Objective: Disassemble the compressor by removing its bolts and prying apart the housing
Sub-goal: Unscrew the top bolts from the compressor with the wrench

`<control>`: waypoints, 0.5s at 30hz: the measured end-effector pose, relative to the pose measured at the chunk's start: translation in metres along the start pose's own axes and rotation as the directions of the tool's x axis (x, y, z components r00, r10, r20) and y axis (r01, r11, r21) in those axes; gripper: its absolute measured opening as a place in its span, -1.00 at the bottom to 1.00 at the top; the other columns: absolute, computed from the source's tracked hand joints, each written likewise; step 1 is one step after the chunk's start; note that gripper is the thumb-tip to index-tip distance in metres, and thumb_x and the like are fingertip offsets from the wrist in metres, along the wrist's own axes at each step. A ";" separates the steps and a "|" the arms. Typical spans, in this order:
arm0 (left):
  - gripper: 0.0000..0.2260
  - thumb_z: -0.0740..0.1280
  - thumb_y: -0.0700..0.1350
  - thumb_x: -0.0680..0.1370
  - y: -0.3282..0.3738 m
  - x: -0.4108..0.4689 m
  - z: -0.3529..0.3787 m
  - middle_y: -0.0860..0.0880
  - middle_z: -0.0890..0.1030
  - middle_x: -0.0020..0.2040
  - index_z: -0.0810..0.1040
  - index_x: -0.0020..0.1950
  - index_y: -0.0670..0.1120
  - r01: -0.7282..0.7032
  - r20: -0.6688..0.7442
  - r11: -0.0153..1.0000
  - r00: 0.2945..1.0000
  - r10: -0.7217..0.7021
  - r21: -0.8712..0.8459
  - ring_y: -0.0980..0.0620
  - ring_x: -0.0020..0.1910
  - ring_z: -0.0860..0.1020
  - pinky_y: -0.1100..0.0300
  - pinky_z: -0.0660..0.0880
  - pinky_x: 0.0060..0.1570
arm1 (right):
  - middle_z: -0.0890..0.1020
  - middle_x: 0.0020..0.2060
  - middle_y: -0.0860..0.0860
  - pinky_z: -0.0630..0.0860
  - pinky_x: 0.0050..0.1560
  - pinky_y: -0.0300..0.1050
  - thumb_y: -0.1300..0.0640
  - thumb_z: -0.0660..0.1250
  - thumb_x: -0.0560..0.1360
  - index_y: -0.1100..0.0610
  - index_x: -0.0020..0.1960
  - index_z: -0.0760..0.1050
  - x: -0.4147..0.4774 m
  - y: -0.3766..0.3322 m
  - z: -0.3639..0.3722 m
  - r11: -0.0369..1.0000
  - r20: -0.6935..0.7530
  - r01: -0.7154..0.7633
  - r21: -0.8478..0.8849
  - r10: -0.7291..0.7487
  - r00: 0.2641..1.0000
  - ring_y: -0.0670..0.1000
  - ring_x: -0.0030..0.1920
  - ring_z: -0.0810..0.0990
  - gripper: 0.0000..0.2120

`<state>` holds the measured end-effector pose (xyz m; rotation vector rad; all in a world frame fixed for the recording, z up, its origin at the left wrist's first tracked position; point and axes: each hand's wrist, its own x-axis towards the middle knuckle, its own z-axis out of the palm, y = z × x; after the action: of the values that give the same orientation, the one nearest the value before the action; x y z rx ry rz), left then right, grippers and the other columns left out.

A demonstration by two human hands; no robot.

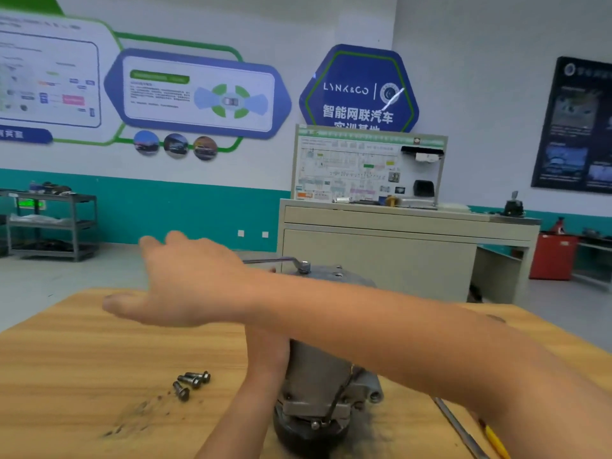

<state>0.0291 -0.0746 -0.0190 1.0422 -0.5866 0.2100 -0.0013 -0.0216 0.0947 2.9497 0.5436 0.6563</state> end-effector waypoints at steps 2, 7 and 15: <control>-0.88 0.09 -0.12 0.65 0.008 -0.004 0.014 -0.14 0.52 0.09 0.37 0.14 -0.01 0.029 0.051 0.993 0.998 -0.023 -0.117 0.10 0.14 0.43 0.36 0.41 0.03 | 0.57 -0.03 0.13 0.43 -0.14 -0.03 -0.09 0.22 0.53 0.18 0.22 0.48 -0.057 0.002 -0.011 0.978 -0.223 0.119 0.171 -0.080 0.972 0.12 -0.04 0.53 -0.59; -0.90 0.22 -0.02 0.59 0.006 0.000 0.008 0.14 0.53 0.08 0.46 0.06 0.16 0.060 0.028 0.996 0.998 -0.058 -0.063 0.23 -0.02 0.50 0.30 0.53 -0.07 | 0.65 -0.28 -0.09 0.52 -0.15 -0.21 0.09 0.26 0.52 0.04 -0.18 0.62 -0.168 0.092 -0.018 0.843 -0.594 -0.092 0.529 0.446 0.670 -0.16 -0.21 0.59 -0.82; -0.81 0.24 -0.14 0.56 0.006 0.000 0.004 0.07 0.56 0.03 0.51 0.06 0.14 0.103 -0.069 0.990 0.992 -0.110 -0.096 0.12 -0.02 0.54 0.38 0.47 -0.28 | 0.39 0.34 0.18 0.29 0.31 0.08 -0.10 -0.06 0.63 0.19 0.38 0.33 -0.052 0.248 0.000 0.623 0.093 -0.766 0.160 0.763 0.640 0.17 0.32 0.37 -0.50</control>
<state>0.0246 -0.0752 -0.0130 0.9692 -0.4678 0.1263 0.0352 -0.2717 0.1099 3.2807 -0.7933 0.6379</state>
